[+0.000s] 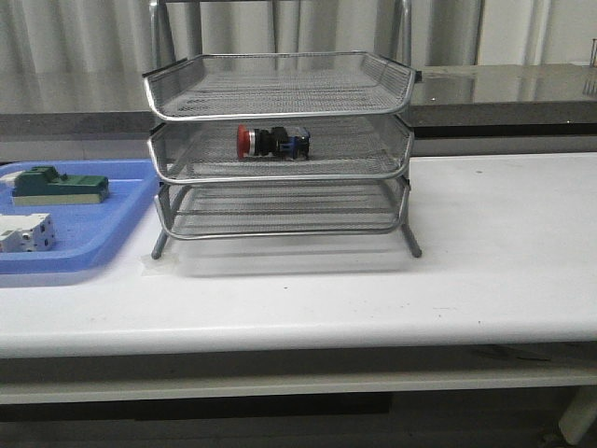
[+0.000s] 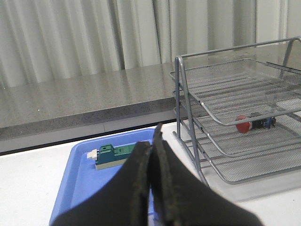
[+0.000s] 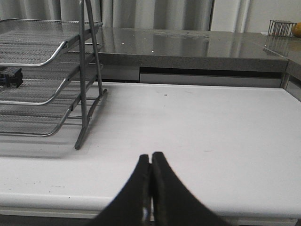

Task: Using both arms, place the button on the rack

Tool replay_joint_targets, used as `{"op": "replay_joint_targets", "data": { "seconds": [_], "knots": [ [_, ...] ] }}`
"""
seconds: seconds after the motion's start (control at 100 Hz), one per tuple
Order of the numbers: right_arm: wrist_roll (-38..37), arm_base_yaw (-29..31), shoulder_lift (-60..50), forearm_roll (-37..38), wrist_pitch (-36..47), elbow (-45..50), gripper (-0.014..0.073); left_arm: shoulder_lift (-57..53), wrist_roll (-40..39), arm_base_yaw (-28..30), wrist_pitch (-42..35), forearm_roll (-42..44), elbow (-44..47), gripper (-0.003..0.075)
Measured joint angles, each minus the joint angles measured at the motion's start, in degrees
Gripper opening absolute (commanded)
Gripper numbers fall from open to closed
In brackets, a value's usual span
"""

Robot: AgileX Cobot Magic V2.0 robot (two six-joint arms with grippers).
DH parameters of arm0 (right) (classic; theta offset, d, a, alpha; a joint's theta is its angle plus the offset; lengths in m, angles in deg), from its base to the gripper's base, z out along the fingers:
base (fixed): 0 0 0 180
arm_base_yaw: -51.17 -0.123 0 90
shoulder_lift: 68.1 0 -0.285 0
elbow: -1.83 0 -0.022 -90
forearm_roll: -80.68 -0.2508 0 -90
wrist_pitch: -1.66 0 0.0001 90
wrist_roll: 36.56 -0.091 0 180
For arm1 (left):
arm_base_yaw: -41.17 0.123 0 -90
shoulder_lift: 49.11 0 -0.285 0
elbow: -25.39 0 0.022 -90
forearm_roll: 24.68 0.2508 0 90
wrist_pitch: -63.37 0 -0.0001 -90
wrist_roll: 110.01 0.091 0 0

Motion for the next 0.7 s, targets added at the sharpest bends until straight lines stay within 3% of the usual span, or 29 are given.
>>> {"op": "replay_joint_targets", "data": {
  "seconds": [0.33, 0.7],
  "knots": [
    [0.1, 0.0, 0.0, 0.0, 0.0, 0.0, -0.0056, 0.0, 0.0, 0.0, -0.38, 0.0, 0.0, -0.002],
    [0.1, 0.0, 0.0, 0.0, 0.0, 0.0, -0.0056, 0.0, -2.3, 0.0, -10.42, 4.3, 9.72, -0.002]
  ]
}}
